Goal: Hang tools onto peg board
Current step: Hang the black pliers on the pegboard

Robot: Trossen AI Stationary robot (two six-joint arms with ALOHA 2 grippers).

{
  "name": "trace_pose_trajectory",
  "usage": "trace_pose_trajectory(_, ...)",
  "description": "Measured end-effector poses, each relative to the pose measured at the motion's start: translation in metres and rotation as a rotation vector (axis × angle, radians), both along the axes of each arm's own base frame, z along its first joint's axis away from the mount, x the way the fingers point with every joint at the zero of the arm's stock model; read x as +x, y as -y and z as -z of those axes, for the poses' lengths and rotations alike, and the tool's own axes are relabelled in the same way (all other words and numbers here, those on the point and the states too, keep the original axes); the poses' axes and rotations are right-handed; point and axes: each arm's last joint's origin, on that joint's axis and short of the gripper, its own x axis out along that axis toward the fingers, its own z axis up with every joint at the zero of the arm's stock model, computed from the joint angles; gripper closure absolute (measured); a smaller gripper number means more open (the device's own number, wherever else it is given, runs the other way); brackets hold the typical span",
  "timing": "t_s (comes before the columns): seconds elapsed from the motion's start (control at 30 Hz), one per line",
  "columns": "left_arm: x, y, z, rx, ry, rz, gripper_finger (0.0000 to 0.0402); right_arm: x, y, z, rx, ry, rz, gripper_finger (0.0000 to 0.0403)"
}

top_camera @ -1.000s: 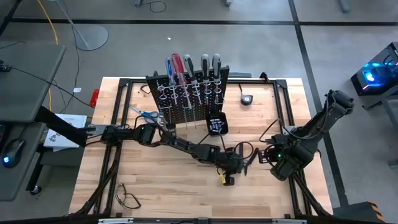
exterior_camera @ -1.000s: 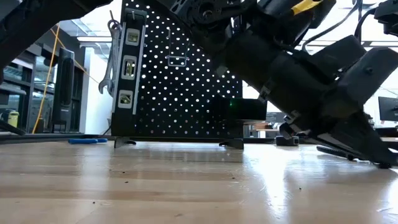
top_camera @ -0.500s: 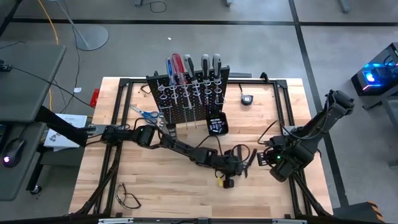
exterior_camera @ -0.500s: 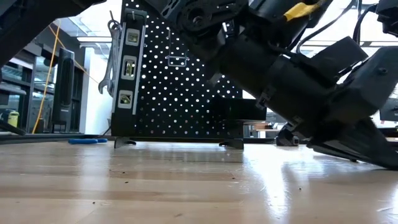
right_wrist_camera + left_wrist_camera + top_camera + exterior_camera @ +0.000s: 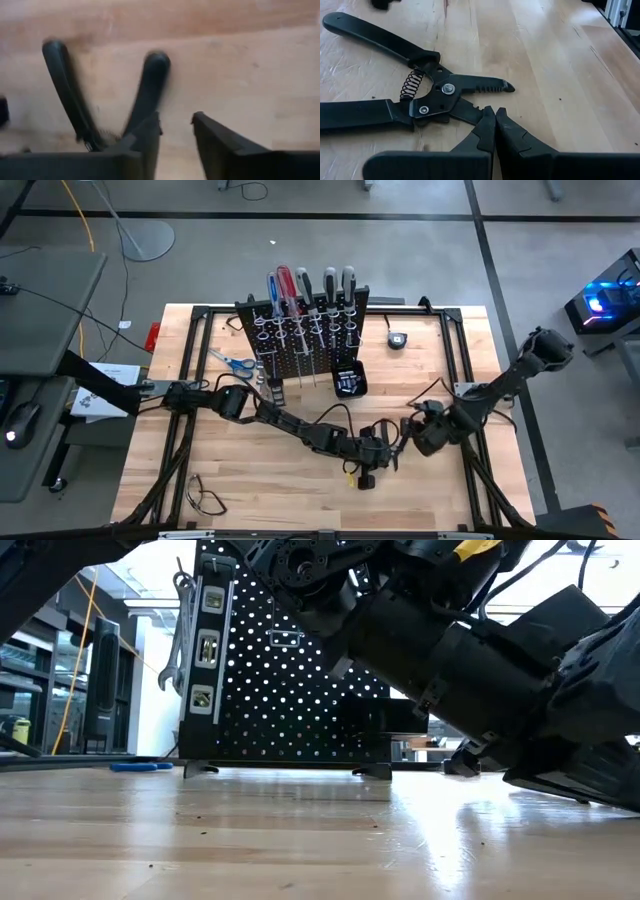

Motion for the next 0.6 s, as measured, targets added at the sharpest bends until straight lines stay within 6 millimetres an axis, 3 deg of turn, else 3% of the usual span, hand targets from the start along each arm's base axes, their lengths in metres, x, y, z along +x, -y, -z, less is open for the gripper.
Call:
trace_pose_trajectory(0.27,0.001,0.001,0.000,0.007,0.022,0.011,0.0402,0.016,0.024,0.004,0.028,0.023,0.097,0.0157)
trace_pose_trajectory(0.4,0.001,0.001,0.000,0.005,0.031,0.012,0.0402,0.023,0.034,0.008,0.089,-0.026,0.083,0.0140)
trace_pose_trajectory(0.6,0.001,0.001,0.000,0.017,0.038,-0.008,0.0402,0.035,0.037,0.031,0.176,-0.201,0.103,0.0146)
